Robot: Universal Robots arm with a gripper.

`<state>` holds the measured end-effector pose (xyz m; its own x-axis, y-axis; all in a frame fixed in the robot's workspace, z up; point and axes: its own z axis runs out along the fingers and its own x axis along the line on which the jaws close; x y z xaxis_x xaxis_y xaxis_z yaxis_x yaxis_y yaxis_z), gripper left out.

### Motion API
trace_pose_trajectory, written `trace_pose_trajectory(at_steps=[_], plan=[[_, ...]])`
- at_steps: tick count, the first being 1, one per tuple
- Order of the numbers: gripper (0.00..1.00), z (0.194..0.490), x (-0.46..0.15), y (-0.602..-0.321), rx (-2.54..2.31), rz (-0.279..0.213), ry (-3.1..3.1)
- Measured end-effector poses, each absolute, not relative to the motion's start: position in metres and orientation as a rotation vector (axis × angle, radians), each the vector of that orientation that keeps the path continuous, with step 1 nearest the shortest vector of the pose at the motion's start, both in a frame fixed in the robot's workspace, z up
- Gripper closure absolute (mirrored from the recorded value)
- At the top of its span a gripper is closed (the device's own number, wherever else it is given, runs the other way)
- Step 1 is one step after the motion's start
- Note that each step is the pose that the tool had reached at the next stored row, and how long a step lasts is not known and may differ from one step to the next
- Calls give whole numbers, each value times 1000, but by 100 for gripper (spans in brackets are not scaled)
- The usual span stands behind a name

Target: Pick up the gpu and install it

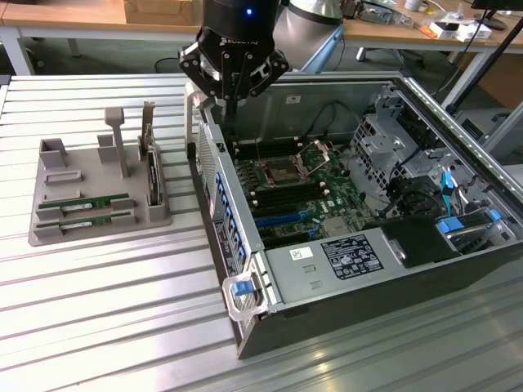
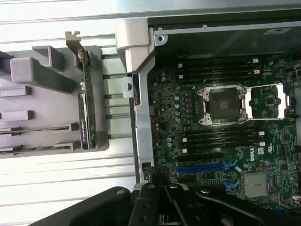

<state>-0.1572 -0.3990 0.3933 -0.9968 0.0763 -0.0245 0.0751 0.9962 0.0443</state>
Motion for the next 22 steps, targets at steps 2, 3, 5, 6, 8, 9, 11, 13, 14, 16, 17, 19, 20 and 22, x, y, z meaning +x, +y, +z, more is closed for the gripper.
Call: trace_pose_trajectory(at_steps=[2,3,5,6,8,9,11,13,14,16,17,19,20,22], plan=[[90,393,-159,-399,118,68,3112],[90,393,-160,-399,118,68,3112],[90,393,-161,-399,118,68,3113],[90,393,-162,-399,118,68,3112],[90,393,-164,-399,118,68,3113],[90,393,-164,-399,118,68,3113],[90,393,-166,-399,118,68,3112],[90,393,-168,-399,118,68,3112],[90,393,-168,-399,118,68,3113],[90,393,-169,-399,118,68,3112],[90,393,-170,-399,118,68,3112],[90,393,-170,-399,118,68,3112],[90,393,-171,-399,118,68,3112],[90,393,-173,-399,118,68,3113]])
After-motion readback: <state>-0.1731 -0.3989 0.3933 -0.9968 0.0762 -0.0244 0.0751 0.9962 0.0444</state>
